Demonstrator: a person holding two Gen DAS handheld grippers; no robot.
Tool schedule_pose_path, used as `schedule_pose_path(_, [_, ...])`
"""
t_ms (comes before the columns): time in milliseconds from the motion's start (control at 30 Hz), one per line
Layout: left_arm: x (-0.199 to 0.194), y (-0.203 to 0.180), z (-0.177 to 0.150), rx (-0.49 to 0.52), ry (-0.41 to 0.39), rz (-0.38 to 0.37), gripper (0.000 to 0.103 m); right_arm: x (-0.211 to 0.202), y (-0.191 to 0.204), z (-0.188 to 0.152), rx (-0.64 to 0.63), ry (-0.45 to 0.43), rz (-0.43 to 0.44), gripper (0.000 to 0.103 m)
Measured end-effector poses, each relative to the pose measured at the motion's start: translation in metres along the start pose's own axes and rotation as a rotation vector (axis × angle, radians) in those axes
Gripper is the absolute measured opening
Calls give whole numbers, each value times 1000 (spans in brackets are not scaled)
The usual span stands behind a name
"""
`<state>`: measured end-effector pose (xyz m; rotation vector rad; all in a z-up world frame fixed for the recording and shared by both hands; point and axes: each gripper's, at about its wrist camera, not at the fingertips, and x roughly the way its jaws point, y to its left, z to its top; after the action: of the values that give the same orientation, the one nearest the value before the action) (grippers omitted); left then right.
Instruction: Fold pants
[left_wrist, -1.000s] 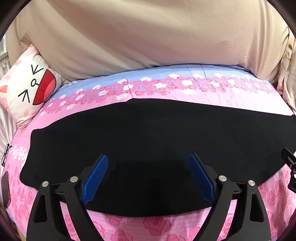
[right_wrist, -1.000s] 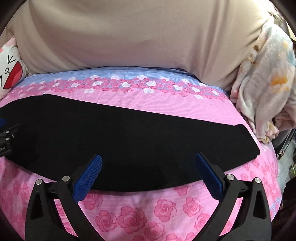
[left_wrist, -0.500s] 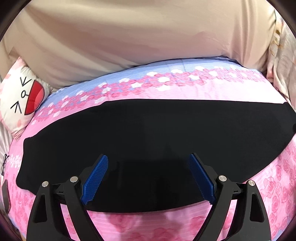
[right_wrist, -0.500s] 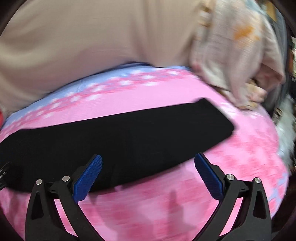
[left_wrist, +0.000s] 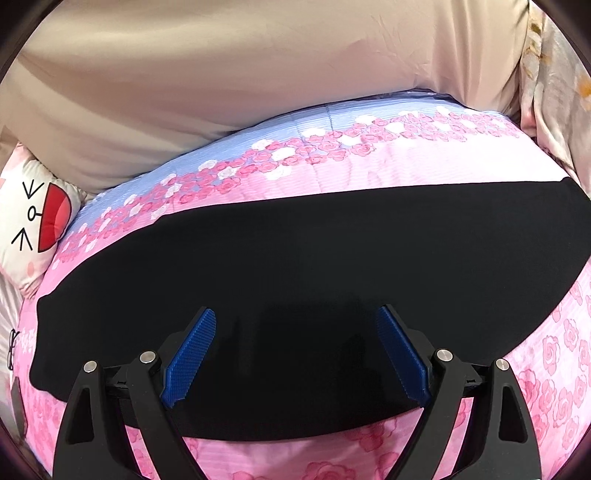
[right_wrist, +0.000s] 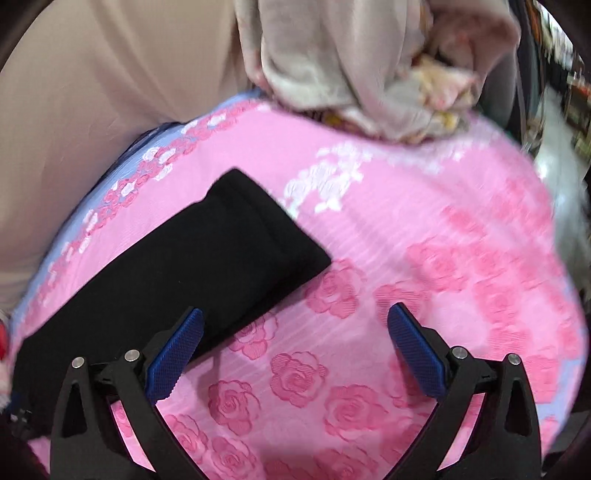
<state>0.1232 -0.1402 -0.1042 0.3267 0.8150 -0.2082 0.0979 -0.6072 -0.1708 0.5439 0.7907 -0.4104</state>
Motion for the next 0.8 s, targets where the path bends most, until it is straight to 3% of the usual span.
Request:
schedule_pose_path(233, [3, -2, 0, 2, 4, 3, 86, 19, 16, 20, -10, 11, 57, 98])
schedule_pose_path(433, [7, 11, 0, -22, 9, 15, 86, 33, 13, 37, 58, -23, 128, 98])
schedule_pose_path(467, [9, 14, 0, -27, 11, 18, 86, 34, 14, 39, 61, -30, 137, 95])
schedule_pose_path(500, [11, 17, 0, -33, 15, 20, 86, 35, 15, 39, 60, -25, 152, 76])
schedule_pose_path(567, [15, 23, -2, -45, 25, 27, 86, 39, 20, 39, 39, -11, 145, 54])
schedule_pose_path(633, [21, 28, -3, -55, 42, 24, 86, 41, 30, 37, -6, -13, 116, 46])
schedule_pose_path(667, [24, 30, -4, -58, 51, 18, 86, 42, 33, 35, -16, -5, 117, 34])
schedule_pose_path(800, [30, 32, -5, -72, 58, 2, 87, 41, 44, 32, -52, -18, 81, 25])
